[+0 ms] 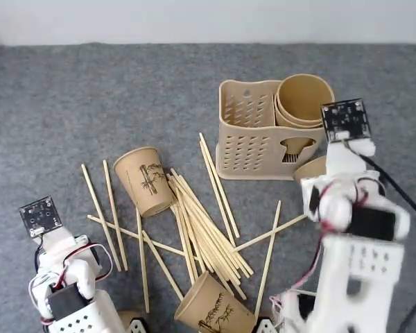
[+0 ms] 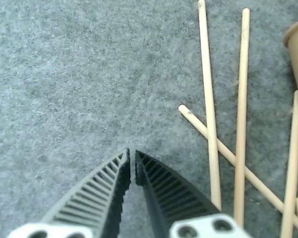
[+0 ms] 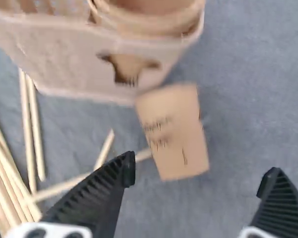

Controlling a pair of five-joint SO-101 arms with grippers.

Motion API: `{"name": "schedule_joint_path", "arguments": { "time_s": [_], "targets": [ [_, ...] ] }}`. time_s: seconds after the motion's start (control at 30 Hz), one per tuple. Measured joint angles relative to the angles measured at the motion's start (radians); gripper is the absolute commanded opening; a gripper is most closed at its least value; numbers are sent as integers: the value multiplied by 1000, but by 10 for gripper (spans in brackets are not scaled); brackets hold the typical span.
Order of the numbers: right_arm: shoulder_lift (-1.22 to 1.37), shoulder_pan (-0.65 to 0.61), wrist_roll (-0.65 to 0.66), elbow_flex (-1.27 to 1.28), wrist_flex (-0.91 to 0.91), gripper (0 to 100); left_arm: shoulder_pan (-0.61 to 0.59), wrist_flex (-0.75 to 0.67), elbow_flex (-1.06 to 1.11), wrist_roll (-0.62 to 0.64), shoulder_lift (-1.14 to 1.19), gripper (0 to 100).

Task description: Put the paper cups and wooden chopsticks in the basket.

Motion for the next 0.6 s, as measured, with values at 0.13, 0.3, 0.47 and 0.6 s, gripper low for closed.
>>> {"name": "schedule_joint_path", "arguments": {
  "time_s": [0.13,0.3,0.47,0.6],
  "targets": [
    [147,37,11,5,-35,388,0,0,0,0,0,17],
    [341,46,14,5,-140,389,0,0,0,0,0,17],
    [477,44,14,5,-232,389,0,0,0,0,0,17],
    [568,44,14,5,-295,389,0,0,0,0,0,17]
  ]
}}
